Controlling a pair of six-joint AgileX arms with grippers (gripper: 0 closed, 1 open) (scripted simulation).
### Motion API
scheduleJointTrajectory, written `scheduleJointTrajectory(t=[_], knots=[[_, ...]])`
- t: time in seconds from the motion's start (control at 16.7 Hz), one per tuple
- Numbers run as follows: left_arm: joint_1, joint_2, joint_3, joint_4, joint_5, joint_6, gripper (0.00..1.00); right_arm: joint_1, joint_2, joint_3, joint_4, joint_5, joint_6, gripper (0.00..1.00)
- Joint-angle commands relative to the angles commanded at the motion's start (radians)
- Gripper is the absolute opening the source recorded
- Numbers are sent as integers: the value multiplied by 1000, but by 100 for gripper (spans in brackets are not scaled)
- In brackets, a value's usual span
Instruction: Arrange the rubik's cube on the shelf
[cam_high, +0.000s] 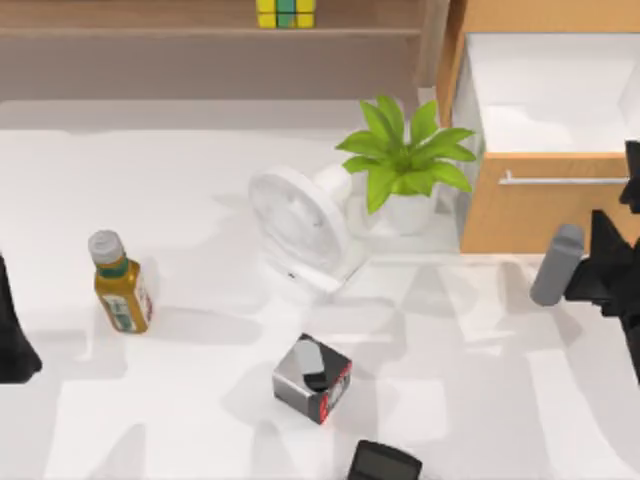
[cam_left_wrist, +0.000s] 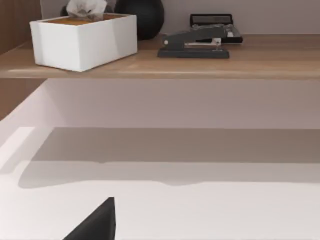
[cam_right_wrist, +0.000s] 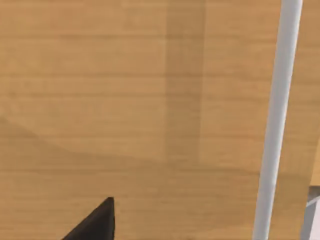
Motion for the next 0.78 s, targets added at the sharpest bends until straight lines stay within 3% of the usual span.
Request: scheduleJointTrajectory(t=[0.36, 0.78], knots=[[0, 0, 0, 0, 0, 0, 100, -12, 2, 26, -25, -12, 0, 100], [0, 0, 0, 0, 0, 0, 100, -12, 2, 26, -25, -12, 0, 47]])
